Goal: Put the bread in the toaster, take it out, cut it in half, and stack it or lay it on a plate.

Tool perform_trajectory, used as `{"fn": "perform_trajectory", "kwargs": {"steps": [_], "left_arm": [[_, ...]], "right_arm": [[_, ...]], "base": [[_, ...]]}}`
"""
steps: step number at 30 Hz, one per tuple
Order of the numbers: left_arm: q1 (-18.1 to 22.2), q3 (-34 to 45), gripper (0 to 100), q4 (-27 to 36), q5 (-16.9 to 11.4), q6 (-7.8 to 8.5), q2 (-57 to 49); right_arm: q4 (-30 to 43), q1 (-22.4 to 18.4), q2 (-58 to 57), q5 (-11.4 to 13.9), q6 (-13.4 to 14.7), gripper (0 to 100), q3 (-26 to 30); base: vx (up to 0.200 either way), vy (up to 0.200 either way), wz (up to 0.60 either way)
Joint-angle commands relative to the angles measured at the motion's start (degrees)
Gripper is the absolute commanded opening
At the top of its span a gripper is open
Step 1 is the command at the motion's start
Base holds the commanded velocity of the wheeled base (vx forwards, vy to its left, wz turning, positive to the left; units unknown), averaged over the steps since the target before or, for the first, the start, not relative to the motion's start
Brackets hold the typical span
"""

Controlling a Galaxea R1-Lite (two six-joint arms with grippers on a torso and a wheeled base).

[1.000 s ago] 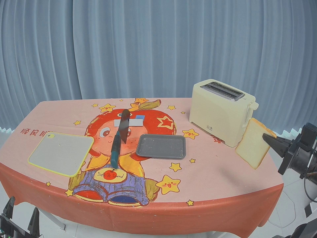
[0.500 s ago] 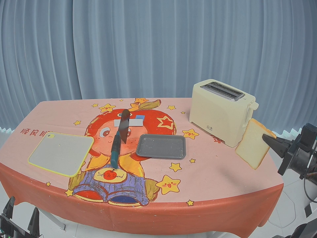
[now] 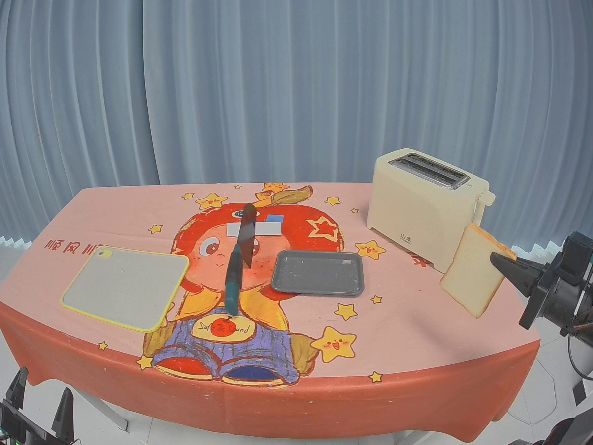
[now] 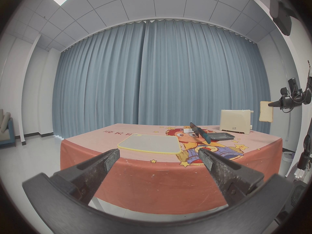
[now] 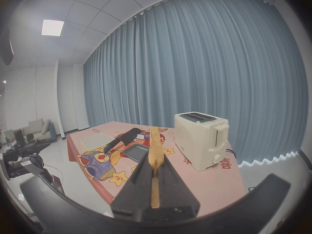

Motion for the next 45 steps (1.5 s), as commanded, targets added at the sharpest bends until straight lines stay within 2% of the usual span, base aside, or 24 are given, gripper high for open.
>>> {"fn": "perform_trajectory", "kwargs": {"steps": [1, 45], "left_arm": [[0.09, 1.01, 100, -0.02, 0.04, -0.04, -0.4], [0.0, 1.01, 100, -0.02, 0.04, -0.04, -0.4]], "right_arm": [[-0.03, 0.02, 0.15, 0.04, 0.0, 0, 0.1], [0.06, 0.99, 0.15, 0.04, -0.09, 0, 0.54]], "base": [[0.0, 0.2, 0.0], [0.0, 0.2, 0.0]]}}
